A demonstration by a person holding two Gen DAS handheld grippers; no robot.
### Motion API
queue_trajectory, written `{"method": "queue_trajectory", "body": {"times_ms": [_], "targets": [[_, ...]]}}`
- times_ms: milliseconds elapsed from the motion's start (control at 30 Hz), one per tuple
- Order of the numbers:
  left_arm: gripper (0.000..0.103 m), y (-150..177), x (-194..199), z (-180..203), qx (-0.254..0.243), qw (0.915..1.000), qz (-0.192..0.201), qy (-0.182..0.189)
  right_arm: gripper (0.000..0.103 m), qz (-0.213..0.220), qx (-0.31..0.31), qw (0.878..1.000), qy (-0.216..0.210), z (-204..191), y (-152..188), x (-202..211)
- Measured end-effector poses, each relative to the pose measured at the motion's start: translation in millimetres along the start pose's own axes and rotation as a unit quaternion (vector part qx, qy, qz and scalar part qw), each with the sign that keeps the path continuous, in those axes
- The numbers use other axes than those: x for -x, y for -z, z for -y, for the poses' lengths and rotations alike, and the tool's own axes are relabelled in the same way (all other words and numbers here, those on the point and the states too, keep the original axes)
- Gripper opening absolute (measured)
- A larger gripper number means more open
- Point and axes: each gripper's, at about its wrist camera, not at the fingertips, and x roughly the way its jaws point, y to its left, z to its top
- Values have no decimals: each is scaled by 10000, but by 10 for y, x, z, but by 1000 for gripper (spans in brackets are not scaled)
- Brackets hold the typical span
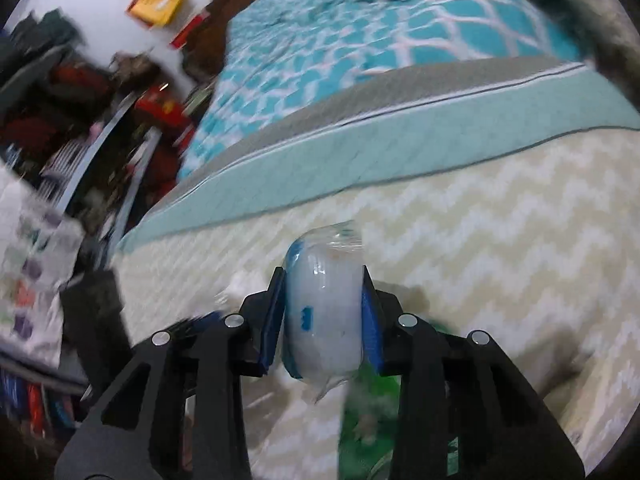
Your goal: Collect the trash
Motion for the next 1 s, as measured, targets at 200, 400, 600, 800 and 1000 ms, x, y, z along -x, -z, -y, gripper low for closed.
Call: {"method": "queue_trajectory", "body": {"times_ms": [200,400,600,800,1000], "targets": [[42,568,456,-17,-69,9997,-38,211,33,81,377,9987,-344,-288,694,347],[42,1304,990,41,-138,9990,-19,425,33,318,536,9963,-600,-484,1544,682],[43,1754,1426,169,-207,9977,91,646,33,655,-88,9923,-1047,-329,2276,1049],[45,2054,1518,383,-569,9972,24,476,37,606,-673,9873,-1305,-69,2735,1157],[54,2180,1423,450,-644,9976,-107,223,77,780,-324,9934,-772,-150,3041,1316]]}}
